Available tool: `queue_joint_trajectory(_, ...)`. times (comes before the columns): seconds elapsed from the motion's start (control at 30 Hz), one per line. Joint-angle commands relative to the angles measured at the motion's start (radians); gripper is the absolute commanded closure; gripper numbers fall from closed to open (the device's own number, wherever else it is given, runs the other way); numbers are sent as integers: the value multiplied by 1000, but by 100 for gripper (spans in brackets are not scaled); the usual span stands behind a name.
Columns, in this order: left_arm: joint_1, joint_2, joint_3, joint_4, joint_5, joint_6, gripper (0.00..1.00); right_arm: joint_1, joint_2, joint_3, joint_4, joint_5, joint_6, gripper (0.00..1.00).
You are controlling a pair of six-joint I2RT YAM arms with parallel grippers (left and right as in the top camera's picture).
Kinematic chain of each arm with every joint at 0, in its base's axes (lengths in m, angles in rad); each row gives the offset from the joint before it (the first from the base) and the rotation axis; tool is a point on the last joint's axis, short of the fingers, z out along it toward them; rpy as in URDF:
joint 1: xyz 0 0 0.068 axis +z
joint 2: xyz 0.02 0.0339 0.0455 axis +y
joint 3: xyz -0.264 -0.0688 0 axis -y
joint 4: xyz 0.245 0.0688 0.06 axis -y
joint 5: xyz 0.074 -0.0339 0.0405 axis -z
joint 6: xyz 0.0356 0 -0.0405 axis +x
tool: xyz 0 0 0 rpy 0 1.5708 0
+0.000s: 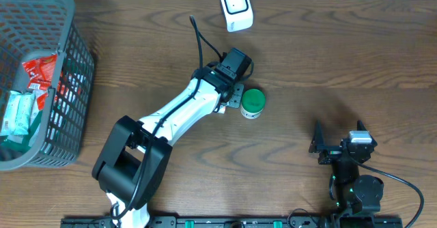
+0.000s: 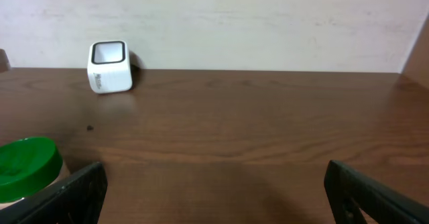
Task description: Scan the item barcode
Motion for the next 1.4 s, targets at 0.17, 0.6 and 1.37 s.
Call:
queue_joint_trajectory(0.17, -48, 41, -8, 10, -111, 17, 67, 1, -2, -2, -4, -5, 10, 1)
queue_joint_trajectory(0.6, -54, 112, -8, 20, -148, 13, 67, 1, -2, -2, -4, -5, 10, 1)
queue_joint_trajectory(1.37, -54, 144, -28, 16, -185, -18, 71, 1, -2, -2, -4, -5, 10, 1)
